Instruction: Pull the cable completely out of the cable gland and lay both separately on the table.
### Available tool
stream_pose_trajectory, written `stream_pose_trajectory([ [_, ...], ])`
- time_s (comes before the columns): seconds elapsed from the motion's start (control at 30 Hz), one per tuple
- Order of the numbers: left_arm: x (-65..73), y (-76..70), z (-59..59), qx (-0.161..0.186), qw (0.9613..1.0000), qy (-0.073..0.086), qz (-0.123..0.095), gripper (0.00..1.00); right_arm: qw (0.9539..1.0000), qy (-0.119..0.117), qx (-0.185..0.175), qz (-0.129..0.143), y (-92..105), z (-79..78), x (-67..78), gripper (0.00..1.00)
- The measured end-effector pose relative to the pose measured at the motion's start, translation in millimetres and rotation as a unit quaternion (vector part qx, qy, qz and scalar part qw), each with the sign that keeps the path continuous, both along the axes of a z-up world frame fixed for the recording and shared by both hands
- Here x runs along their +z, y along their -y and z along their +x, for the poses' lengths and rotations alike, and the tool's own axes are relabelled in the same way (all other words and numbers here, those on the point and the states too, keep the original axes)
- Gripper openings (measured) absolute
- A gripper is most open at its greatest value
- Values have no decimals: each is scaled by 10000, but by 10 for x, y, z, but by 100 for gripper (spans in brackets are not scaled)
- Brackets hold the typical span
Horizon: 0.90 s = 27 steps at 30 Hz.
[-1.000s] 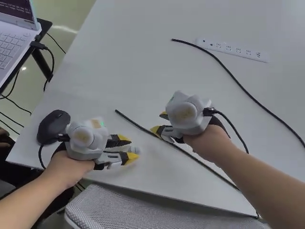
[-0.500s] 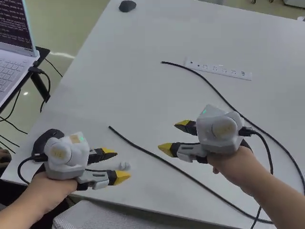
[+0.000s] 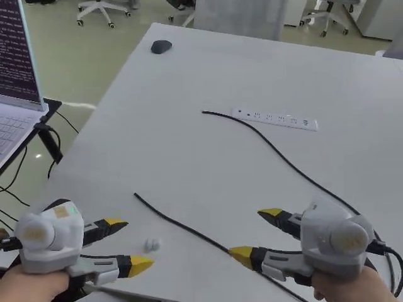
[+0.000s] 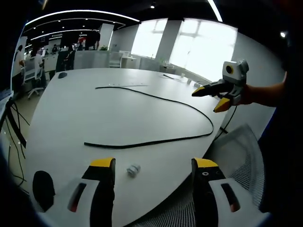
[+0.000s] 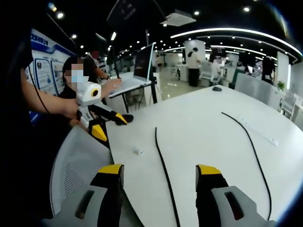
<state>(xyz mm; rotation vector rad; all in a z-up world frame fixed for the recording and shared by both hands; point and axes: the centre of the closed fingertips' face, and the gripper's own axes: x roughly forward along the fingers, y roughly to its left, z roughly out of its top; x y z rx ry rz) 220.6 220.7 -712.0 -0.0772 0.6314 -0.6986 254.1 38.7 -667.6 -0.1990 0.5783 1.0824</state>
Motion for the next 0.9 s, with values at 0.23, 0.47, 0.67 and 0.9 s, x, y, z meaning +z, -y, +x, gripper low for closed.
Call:
stream_pose_trajectory([
  [0.23,-24,-44,-181,247,9993,-266,-4,77,9996,-228,-119,78,329,-225,-143,69],
  [0.47,-75,-149,-274,574,9966,-567,173,89,9959,-817,-385,-17,583,-452,-385,78],
  [0.67,-129,-143,-313,676,9940,-848,146,96,9931,-1084,-449,-74,670,-531,-487,89],
  [0.9,-111,-95,-277,715,9939,-836,102,99,9907,-1268,-494,28,710,-542,-479,97],
])
